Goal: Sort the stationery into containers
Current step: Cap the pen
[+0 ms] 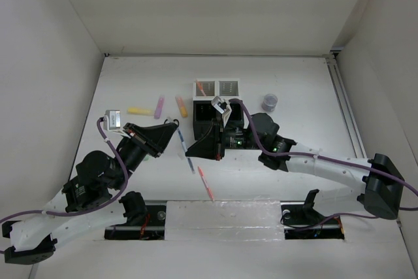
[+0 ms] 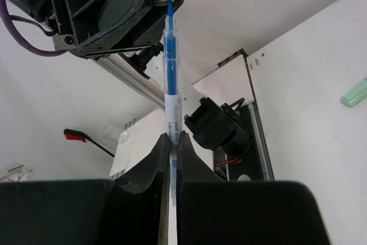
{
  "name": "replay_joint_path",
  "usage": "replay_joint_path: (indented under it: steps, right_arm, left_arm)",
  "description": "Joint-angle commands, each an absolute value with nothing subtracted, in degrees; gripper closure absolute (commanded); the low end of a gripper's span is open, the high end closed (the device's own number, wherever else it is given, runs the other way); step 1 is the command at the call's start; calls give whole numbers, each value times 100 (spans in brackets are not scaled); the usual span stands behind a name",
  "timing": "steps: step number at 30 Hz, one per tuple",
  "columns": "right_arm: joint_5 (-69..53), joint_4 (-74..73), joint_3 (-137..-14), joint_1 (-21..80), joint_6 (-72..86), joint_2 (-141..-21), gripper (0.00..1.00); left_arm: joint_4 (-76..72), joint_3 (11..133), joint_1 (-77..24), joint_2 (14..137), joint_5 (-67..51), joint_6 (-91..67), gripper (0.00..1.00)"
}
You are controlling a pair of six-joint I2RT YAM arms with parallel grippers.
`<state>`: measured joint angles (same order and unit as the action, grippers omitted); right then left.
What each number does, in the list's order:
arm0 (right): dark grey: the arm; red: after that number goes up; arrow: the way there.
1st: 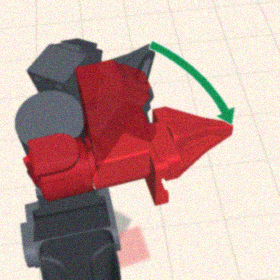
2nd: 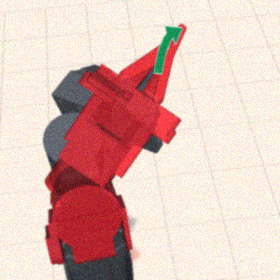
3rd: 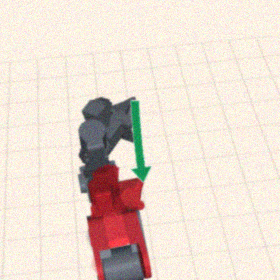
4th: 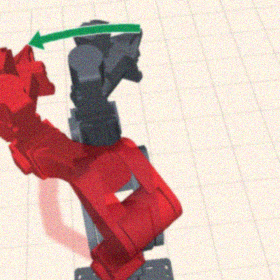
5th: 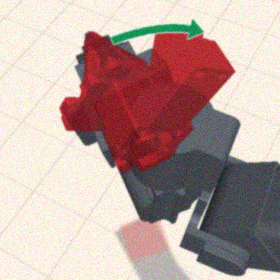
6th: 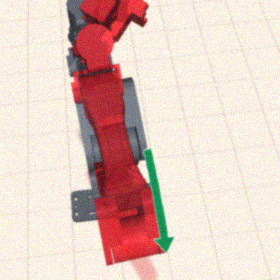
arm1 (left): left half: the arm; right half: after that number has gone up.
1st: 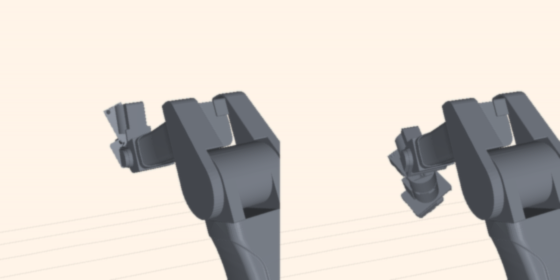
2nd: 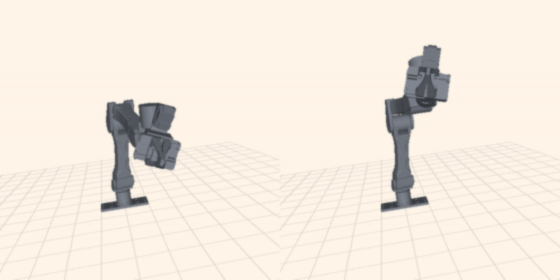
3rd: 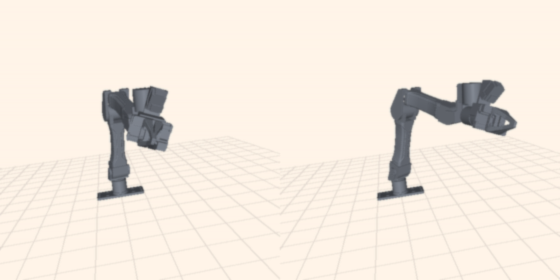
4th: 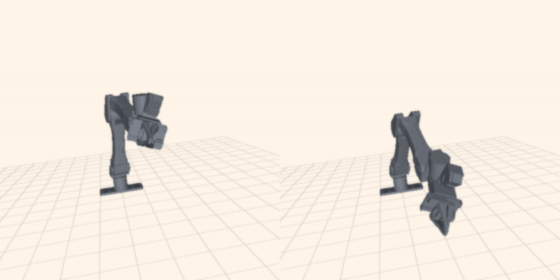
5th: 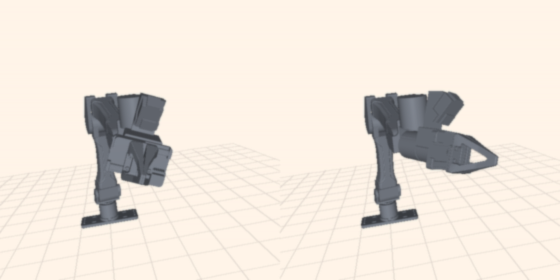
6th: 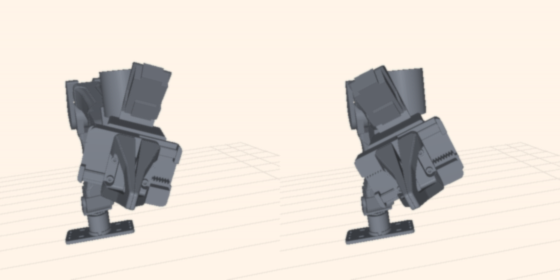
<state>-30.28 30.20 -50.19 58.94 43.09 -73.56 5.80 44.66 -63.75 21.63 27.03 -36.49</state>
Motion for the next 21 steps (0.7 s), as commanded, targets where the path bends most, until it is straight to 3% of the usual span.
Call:
replay_joint_path:
  steps: [1,21]
  right_arm:
    - [-3111,3234,-5247,5915,4324,-7260,100]
    - [-3111,3234,-5414,5915,4324,-7365,100]
  left_arm:
    - [343,4474,-6381,2171,2777,-3630,100]
    - [290,4430,-6381,2224,2391,-3577,100]
